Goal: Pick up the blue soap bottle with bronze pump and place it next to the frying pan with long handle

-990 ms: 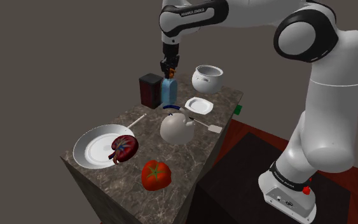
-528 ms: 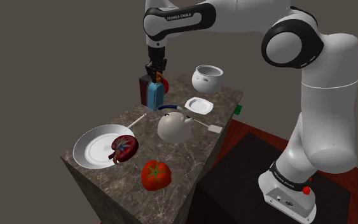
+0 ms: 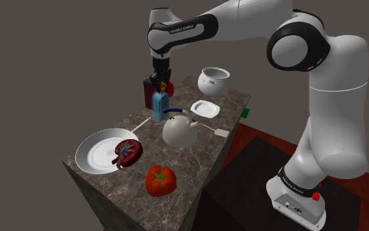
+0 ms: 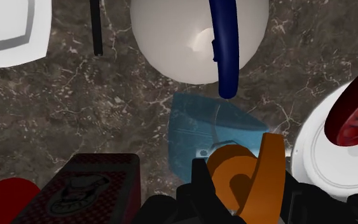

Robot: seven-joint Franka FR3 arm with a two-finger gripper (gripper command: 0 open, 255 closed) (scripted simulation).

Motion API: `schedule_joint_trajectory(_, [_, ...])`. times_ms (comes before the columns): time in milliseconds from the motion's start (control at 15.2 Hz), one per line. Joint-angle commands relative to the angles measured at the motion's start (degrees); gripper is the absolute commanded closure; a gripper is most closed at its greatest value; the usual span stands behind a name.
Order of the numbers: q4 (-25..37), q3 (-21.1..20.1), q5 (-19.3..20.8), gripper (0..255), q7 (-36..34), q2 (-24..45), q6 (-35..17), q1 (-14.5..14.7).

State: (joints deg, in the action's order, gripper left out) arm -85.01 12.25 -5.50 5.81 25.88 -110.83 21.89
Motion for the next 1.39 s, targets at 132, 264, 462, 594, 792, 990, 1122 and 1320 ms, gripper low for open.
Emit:
schedule_joint_trajectory(132, [-2.20,-0.10,-0.20,255,0.17,0.66,-2.89,0.01])
schedule_joint_trajectory(264, [-3.10,-0.16,-0.32,255,0.25,1.10,-4.22,0.01])
schedule_joint_trajectory(462, [-4.53,-0.28,-0.56,255,0.40,1.99,-6.52,-0.02])
schedule_joint_trajectory(594, [-4.53,-0.28,-0.56,255,0.40,1.99,-6.53,-0.02])
schedule_joint_trajectory(792, [-4.53,-0.28,-0.56,255,0.40,1.99,-6.52,-0.02])
schedule_joint_trajectory(990, [-4.53,-0.28,-0.56,255,0.40,1.99,-6.52,-0.02])
schedule_joint_trajectory(1122, [-4.53,-0.28,-0.56,0,0.40,1.99,-6.52,-0.02])
schedule_joint_trajectory(1320, [-4.52,-0.28,-0.56,0,0.40,1.99,-6.52,-0.02])
